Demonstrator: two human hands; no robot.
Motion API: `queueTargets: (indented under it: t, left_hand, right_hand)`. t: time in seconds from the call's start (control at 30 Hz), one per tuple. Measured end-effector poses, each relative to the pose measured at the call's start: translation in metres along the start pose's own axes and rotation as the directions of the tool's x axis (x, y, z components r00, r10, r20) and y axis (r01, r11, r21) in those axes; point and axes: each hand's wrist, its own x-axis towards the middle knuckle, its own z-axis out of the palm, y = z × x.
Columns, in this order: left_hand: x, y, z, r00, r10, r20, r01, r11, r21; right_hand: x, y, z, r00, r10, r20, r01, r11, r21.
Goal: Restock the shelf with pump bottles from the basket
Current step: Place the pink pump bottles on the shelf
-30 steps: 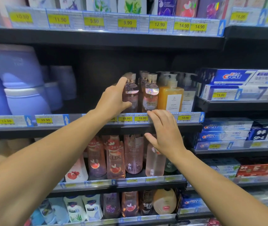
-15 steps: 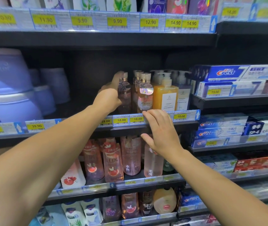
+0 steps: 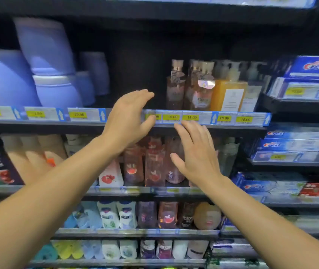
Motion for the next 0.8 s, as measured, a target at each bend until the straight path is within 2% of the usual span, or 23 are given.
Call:
queueTargets:
  t: [0.13,0.27,0.37,0.5,0.63,0.67,0.8]
  left_hand:
    - [-0.081,-0.018,0.004,0.999,0.009,0.044,-0.011,0.999,0.046]
    - [-0.168,-0.038,0.011,0.974,-0.111,0.196,0.103,0.993,0.052]
    - [-0.235,-0.046,0.011,0.922,-0.212,0.323,0.193,0.977,0.088]
    - [-0.312,-0.057,0.012,0.819,-0.36,0.446,0.342,0.931,0.124]
    - [-0.386,-0.072,0.011,0.665,-0.486,0.568,0.46,0.865,0.202]
    - [-0.404,-0.077,0.009,0.625,-0.512,0.589,0.485,0.846,0.22]
    - [-0.473,-0.109,0.006,0.545,-0.554,0.629,0.543,0.805,0.239]
  right_hand:
    - [-0.031,-0.038,0.025,0.994,0.021,0.11,-0.03,0.996,0.08]
    - [-0.07,-0.067,0.056,0.965,-0.025,0.262,-0.005,0.994,0.112]
    - [-0.1,-0.088,0.082,0.917,-0.071,0.393,0.02,0.991,0.131]
    - [-0.144,-0.12,0.121,0.778,-0.125,0.615,0.001,0.98,0.198]
    - [-0.191,-0.159,0.161,0.673,-0.226,0.704,0.049,0.964,0.263]
    - [-0.202,-0.17,0.169,0.629,-0.243,0.739,0.057,0.962,0.268]
    - [-0.243,-0.217,0.199,0.509,-0.283,0.813,0.076,0.955,0.285]
